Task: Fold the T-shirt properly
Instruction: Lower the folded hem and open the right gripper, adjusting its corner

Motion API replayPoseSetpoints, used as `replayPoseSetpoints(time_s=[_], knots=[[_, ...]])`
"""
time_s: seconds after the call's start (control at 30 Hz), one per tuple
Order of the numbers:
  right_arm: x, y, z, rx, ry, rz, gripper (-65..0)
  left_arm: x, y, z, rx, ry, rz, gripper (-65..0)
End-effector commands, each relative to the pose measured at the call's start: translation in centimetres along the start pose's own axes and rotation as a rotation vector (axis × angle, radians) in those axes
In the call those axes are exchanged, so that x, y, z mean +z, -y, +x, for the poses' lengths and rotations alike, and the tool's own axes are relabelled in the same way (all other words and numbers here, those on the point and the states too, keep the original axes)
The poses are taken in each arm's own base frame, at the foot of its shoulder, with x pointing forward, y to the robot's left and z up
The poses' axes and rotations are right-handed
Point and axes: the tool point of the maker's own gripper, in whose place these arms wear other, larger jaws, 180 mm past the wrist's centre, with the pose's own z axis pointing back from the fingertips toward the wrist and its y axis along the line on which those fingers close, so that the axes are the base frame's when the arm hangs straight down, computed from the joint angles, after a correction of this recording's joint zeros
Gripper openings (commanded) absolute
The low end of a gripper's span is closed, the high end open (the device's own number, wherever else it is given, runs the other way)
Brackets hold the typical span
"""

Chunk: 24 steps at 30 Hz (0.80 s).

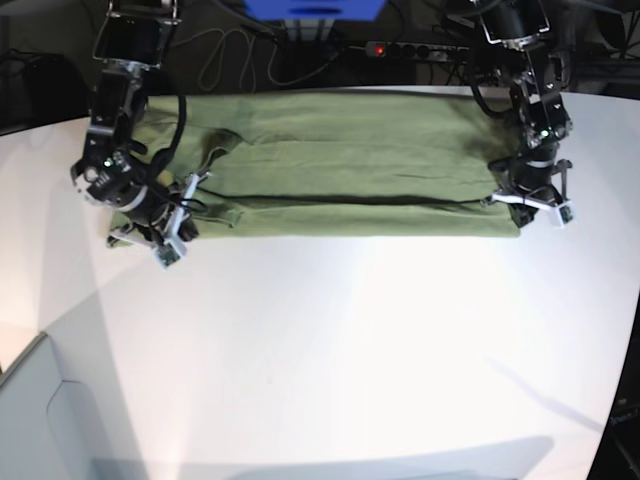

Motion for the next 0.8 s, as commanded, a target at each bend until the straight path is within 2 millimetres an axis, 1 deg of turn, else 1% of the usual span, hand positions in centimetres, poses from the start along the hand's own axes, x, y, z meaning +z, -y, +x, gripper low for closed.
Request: replayPoseSetpoints(time_s=[0.0, 0.1, 0.17, 0.27, 0.3, 0.33, 0.37, 0.43, 0.6, 0.67, 0.77], knots=[[0.1, 0.6, 1.5, 0.017, 0.04, -0.003, -64.8, 0.1, 0.0, 1.4, -0.008, 0.045, -0.003, -65.0], [-0.9, 0.3, 1.2, 0.027, 0.012, 0.025, -64.8, 0.1, 0.1, 1.1, 0.009, 0.043, -0.002, -65.0], [-1.0, 0.5, 0.7, 0.051, -0.012, 0.032, -64.8, 0.1, 0.2, 1.0, 0.011, 0.042, -0.003, -65.0], [-1.3, -0.8, 0.8, 0.12, -0.032, 0.068, -64.8, 0.1, 0.3, 0.9, 0.012, 0.041, -0.006, -65.0], [-1.4, -1.5, 0.0, 0.147, -0.061, 0.087, -64.8, 0.1, 0.4, 0.9, 0.011, 0.04, -0.007, -65.0], [-1.2, -1.9, -0.3, 0.174, -0.079, 0.095, -64.8, 0.1, 0.5, 1.0, 0.009, 0.044, -0.01, -65.0], [-0.9, -2.2, -0.4, 0.206, -0.086, 0.097, -64.8, 0.1, 0.5, 1.1, 0.009, 0.045, -0.01, -65.0], [-0.1, -3.3, -0.7, 0.265, -0.088, 0.113, -64.8, 0.1, 0.5, 1.1, 0.01, 0.046, -0.009, -65.0], [2.5, -4.8, 0.5, 0.366, -0.04, 0.1, -64.8, 0.1, 0.5, 1.2, 0.01, 0.048, -0.008, -65.0], [3.4, -4.9, 1.3, 0.386, -0.011, 0.084, -64.8, 0.1, 0.5, 1.2, 0.01, 0.048, -0.008, -65.0], [4.1, -4.3, 2.2, 0.415, 0.01, 0.058, -64.8, 0.1, 0.5, 1.2, 0.009, 0.047, -0.009, -65.0]])
